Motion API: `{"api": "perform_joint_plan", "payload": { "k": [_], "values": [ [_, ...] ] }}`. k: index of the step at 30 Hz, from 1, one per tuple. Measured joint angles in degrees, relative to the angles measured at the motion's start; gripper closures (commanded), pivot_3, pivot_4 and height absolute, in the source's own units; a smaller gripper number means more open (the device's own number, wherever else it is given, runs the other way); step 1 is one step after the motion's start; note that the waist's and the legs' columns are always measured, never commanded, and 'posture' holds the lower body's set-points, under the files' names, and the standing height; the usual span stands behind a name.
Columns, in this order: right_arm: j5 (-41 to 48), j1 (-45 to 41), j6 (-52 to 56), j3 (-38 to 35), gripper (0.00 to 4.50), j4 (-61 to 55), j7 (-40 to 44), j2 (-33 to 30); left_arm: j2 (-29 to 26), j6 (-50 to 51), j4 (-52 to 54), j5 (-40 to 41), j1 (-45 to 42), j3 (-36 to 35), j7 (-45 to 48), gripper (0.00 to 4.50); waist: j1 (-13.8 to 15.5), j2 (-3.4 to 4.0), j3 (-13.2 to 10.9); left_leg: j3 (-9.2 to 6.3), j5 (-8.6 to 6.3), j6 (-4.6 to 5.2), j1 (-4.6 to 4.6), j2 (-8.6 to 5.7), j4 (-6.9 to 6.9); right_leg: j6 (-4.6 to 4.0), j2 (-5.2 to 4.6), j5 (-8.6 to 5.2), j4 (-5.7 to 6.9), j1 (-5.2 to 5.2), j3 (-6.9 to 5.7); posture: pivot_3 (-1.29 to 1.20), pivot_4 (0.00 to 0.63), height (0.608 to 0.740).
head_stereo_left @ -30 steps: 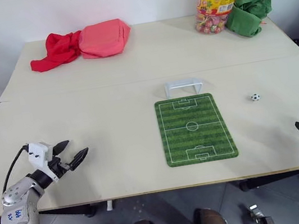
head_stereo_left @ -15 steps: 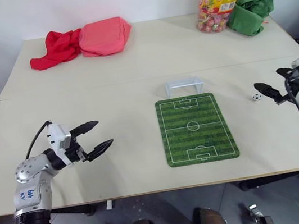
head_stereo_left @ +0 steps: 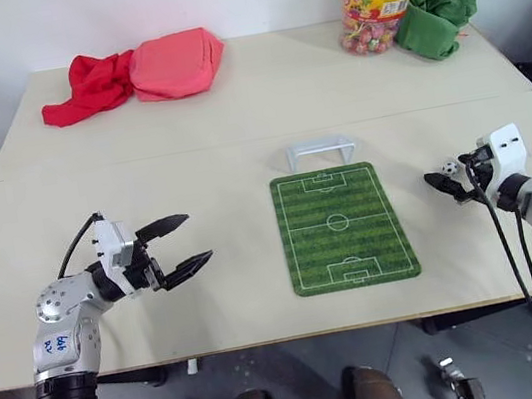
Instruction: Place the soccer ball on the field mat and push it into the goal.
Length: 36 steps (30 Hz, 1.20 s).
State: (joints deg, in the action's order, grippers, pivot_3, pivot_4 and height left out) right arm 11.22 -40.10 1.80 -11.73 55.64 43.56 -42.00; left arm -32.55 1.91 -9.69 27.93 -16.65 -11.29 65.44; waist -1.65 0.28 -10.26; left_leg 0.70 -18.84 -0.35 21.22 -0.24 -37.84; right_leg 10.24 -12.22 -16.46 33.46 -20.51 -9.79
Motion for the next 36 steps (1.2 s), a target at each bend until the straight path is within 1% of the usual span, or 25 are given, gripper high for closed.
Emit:
{"api": "perform_joint_plan", "payload": {
  "k": [3,6,12,13,15,18,20,21,23,26,29,31,34,36],
  "values": [
    [0.0,-0.9,-0.3,0.0,0.03,1.9,-0.1,0.1,-0.3,0.3,0.1,1.1,0.1,0.0,1.5,0.0,0.0,0.0,0.0,0.01,0.0,0.0,0.0,0.0,-0.09,-0.01,0.0,0.0,0.05,0.0,0.04,0.0,0.15,0.74],
    [0.0,-2.0,-0.4,-0.1,0.61,3.6,-0.4,0.4,-1.3,1.0,0.1,1.5,0.2,0.0,3.3,0.0,-0.1,0.0,0.0,0.01,0.0,0.0,-0.01,0.01,-0.13,-0.02,0.0,0.01,0.09,0.01,0.07,0.0,0.15,0.74],
    [0.1,-3.7,-0.8,-0.1,2.63,5.9,-0.5,1.0,-2.3,1.3,-0.2,1.9,0.1,0.0,5.6,0.0,0.1,0.0,0.0,0.01,0.0,0.0,-0.01,0.0,-0.19,-0.03,0.0,0.02,0.11,0.03,0.11,0.0,0.15,0.74],
    [0.1,-3.7,-0.9,-0.1,3.06,6.0,-0.5,1.0,-2.5,1.2,-0.4,1.9,0.0,0.0,6.0,0.0,0.1,0.0,0.0,0.0,0.0,0.0,-0.01,0.0,-0.19,-0.03,0.0,0.02,0.12,0.03,0.1,0.0,0.15,0.74],
    [0.2,-3.7,-1.0,-0.1,3.63,5.8,-0.5,1.0,-2.5,1.0,-0.6,1.9,-0.4,0.0,6.5,0.0,0.1,0.0,0.0,0.0,0.0,0.0,-0.01,0.0,-0.18,-0.03,0.0,0.02,0.11,0.03,0.1,0.0,0.15,0.74],
    [0.3,-2.9,-0.4,-0.1,3.65,3.3,-0.3,1.0,-2.5,0.5,-2.1,1.9,-1.1,0.0,7.4,0.0,0.0,0.02,0.0,0.02,0.0,0.0,-0.01,0.0,-0.16,-0.03,0.0,0.02,0.12,0.0,0.11,0.0,0.15,0.74],
    [1.2,-1.3,1.2,-0.3,3.65,-1.9,0.5,0.9,-2.5,0.2,-2.9,1.9,-1.3,0.1,8.3,0.0,0.0,0.03,0.0,0.02,0.0,0.0,0.0,0.01,-0.14,-0.03,0.0,0.02,0.12,-0.03,0.11,0.0,0.15,0.74],
    [1.8,0.7,3.0,-0.3,3.65,-6.7,1.3,0.8,-2.6,-0.2,-3.5,1.8,-1.6,0.2,8.9,0.0,0.0,0.03,0.0,0.01,0.0,0.0,0.0,0.02,-0.13,-0.03,0.01,0.02,0.13,-0.05,0.1,0.0,0.15,0.74],
    [3.8,6.6,8.9,0.5,3.65,-22.0,3.9,0.4,-2.7,-1.3,-5.4,1.6,-2.3,0.2,10.5,0.0,0.1,0.04,0.0,0.0,0.0,-0.01,0.01,0.03,-0.11,-0.03,0.03,0.02,0.15,-0.08,0.1,0.0,0.15,0.74],
    [6.7,11.0,17.2,2.3,3.65,-38.3,5.9,-0.3,-2.8,-2.8,-7.4,1.0,-2.9,0.8,12.7,0.0,0.1,0.05,0.0,0.03,-0.01,0.0,0.02,0.02,-0.14,-0.03,0.02,0.02,0.15,-0.08,0.13,0.0,0.15,0.74],
    [10.1,15.0,25.6,4.2,3.65,-53.9,8.6,-3.2,-3.0,-5.4,-9.8,-0.1,-3.3,1.4,15.1,0.0,0.3,0.05,0.0,0.0,-0.01,0.0,0.02,0.02,-0.14,-0.03,0.04,0.02,0.17,-0.09,0.13,0.0,0.15,0.74],
    [11.9,16.8,29.9,5.9,3.65,-61.7,10.7,-5.3,-3.0,-7.2,-11.6,-1.3,-3.3,2.0,16.4,0.0,0.3,0.04,0.0,0.03,-0.02,0.0,0.02,0.02,-0.15,-0.03,0.03,0.02,0.16,-0.08,0.14,0.0,0.15,0.74],
    [14.1,18.5,33.9,9.4,3.65,-69.7,14.7,-8.0,-3.4,-9.2,-11.7,-1.8,-2.9,3.0,18.5,0.0,0.3,-0.03,-0.1,0.02,-0.04,0.01,0.03,0.02,-0.17,-0.03,0.03,0.02,0.16,-0.08,0.15,0.0,0.15,0.74],
    [14.7,18.8,34.6,11.2,3.65,-71.8,17.0,-9.0,-3.9,-9.9,-11.4,-2.1,-2.0,3.4,19.5,0.0,0.3,-0.03,-0.1,0.02,-0.04,0.01,0.02,0.02,-0.17,-0.03,0.03,0.02,0.15,-0.08,0.15,0.0,0.15,0.74]
  ]
}}
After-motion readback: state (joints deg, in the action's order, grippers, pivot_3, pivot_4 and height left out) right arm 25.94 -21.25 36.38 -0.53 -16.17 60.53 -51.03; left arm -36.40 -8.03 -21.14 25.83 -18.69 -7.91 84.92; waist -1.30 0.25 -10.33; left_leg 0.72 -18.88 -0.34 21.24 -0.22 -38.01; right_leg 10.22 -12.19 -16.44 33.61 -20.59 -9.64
